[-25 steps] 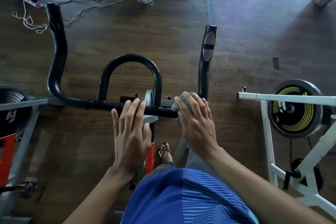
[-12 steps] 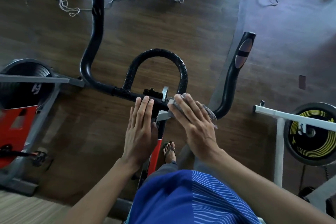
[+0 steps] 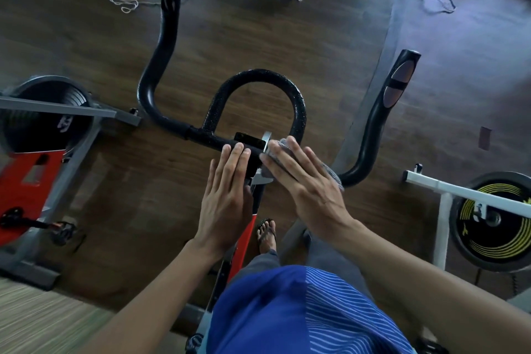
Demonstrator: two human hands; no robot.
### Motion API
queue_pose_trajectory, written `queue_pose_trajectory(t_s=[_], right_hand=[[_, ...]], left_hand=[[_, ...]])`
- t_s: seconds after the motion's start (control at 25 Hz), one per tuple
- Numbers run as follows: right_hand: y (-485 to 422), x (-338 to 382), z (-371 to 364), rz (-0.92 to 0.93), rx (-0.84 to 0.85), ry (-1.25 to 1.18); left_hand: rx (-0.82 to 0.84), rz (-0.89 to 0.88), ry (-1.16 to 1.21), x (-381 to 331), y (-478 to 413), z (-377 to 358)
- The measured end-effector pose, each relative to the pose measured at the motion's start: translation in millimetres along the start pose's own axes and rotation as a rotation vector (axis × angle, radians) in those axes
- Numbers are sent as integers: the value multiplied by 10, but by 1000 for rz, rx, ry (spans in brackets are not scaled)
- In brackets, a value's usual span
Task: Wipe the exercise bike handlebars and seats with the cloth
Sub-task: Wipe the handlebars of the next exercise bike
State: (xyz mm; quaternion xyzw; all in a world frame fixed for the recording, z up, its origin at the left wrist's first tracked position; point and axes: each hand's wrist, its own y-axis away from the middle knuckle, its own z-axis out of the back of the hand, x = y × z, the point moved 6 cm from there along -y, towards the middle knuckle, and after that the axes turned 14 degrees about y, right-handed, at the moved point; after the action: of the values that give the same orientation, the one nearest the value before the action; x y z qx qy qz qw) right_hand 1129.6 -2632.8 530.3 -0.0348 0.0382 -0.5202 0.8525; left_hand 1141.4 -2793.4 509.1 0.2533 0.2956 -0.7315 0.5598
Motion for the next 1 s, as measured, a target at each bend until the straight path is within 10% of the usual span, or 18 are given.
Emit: queue_pose_trajectory(t_s=[1.0], right_hand=[[165, -63, -18, -46, -52, -40]], left_hand=[[0, 31, 0, 0, 8, -42]])
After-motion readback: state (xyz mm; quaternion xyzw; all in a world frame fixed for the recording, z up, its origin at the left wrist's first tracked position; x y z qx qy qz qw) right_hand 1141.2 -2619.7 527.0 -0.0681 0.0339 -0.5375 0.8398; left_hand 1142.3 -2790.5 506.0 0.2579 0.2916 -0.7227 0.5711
